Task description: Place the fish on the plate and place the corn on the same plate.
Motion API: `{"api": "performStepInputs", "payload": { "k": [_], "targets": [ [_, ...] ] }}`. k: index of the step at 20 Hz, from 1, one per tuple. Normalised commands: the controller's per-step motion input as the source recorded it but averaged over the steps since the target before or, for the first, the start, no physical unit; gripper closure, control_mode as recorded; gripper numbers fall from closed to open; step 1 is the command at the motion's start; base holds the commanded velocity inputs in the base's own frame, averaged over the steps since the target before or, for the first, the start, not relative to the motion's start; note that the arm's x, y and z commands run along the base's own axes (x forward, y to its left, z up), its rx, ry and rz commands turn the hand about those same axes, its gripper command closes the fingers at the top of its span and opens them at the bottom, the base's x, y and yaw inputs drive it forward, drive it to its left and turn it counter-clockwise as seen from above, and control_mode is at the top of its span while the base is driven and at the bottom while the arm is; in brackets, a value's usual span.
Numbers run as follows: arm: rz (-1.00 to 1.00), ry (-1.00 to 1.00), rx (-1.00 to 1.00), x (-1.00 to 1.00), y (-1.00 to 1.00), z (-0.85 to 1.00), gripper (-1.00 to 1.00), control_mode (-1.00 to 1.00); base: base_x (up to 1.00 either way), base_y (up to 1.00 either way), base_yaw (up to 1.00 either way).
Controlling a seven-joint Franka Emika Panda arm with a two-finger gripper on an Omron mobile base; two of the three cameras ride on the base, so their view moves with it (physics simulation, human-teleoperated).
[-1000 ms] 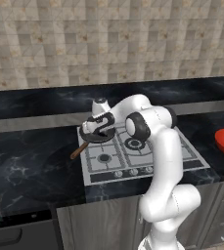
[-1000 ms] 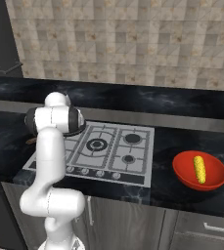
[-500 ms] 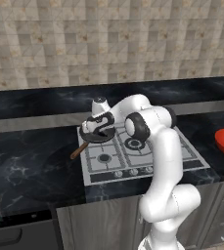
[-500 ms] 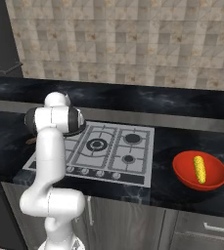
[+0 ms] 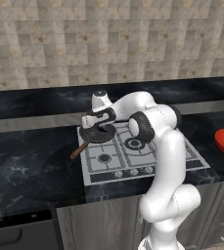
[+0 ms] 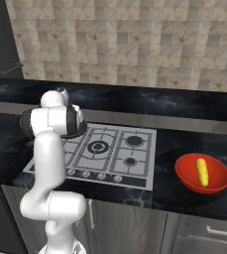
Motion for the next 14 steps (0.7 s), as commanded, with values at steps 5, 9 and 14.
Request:
{"api": "performStepInputs", "payload": {
  "k": [5,9,14],
  "targets": [
    [0.02,0.00,0.05,-0.55,-0.28,0.89,1.00,-1.00,0.00,0.00,0.00],
    [0.00,-0.05,0.09,-0.93,-0.44,0.70,1.00,-1.00,0.00,0.00,0.00],
    [0.00,-0.11,0.13,-1.00,-0.67,0.74,1.00,-1.00,0.00,0.00,0.00]
  ]
}}
